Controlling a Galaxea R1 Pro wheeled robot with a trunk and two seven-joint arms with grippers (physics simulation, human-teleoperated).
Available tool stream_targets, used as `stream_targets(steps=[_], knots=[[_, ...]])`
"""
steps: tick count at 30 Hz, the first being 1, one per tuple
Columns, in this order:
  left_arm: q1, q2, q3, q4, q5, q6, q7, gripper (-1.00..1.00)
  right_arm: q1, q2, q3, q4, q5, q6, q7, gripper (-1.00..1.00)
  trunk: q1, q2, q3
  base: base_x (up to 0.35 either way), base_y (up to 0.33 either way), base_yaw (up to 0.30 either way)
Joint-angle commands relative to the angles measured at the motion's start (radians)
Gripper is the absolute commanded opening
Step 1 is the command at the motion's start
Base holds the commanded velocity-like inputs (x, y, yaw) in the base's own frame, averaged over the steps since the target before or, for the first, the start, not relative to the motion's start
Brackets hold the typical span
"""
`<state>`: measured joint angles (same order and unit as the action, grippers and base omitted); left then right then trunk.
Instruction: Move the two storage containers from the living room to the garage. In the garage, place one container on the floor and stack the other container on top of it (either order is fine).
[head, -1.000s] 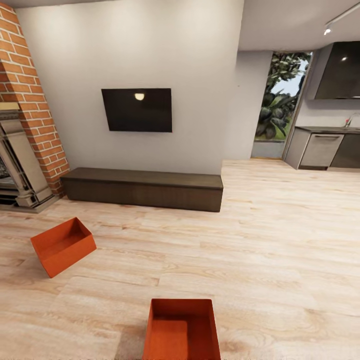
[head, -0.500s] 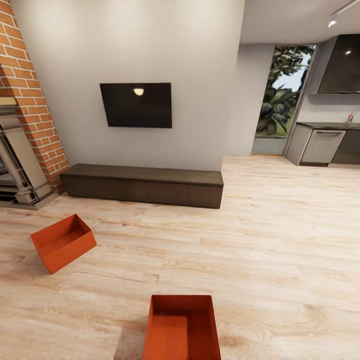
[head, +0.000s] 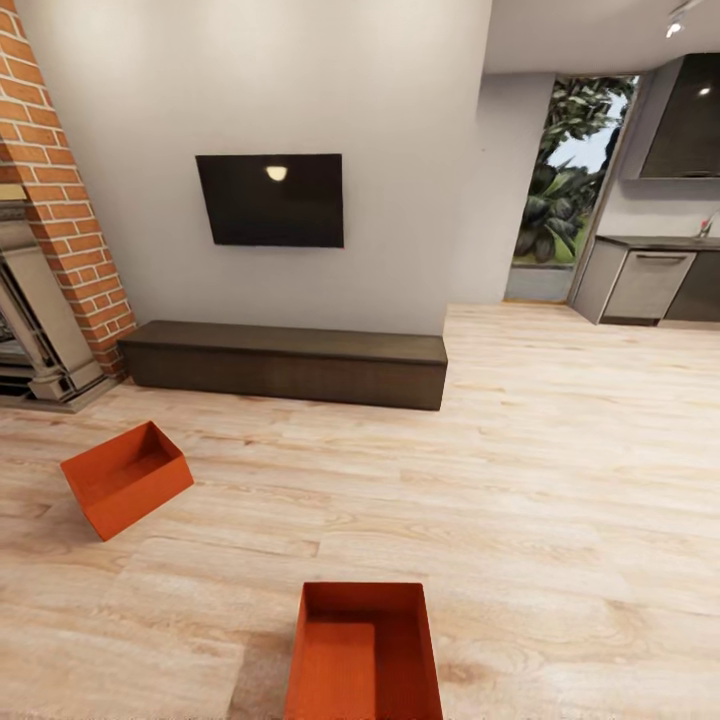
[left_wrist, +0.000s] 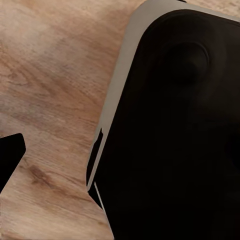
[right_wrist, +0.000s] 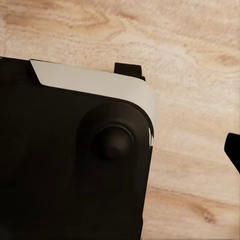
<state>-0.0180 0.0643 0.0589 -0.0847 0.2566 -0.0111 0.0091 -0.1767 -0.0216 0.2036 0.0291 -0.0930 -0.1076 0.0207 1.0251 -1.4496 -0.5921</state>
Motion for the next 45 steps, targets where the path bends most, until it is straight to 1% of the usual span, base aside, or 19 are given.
stream_targets(steps=[1,16,45], knots=[[0.000,0.000,0.005,0.000,0.001,-0.001,0.001,1.00,-0.001,0.000,0.008,0.003,-0.010,-0.006,0.002,1.00,0.000,0.000,-0.003,0.000,0.000,0.000],[0.000,0.000,0.005,0.000,0.001,-0.001,0.001,1.00,-0.001,0.002,0.008,0.003,-0.010,-0.007,-0.007,1.00,0.000,0.000,-0.027,0.000,0.000,0.000],[0.000,0.000,0.005,0.000,0.001,-0.001,0.001,1.00,-0.001,-0.001,0.008,0.003,-0.011,-0.005,0.005,1.00,0.000,0.000,-0.073,0.000,0.000,0.000]])
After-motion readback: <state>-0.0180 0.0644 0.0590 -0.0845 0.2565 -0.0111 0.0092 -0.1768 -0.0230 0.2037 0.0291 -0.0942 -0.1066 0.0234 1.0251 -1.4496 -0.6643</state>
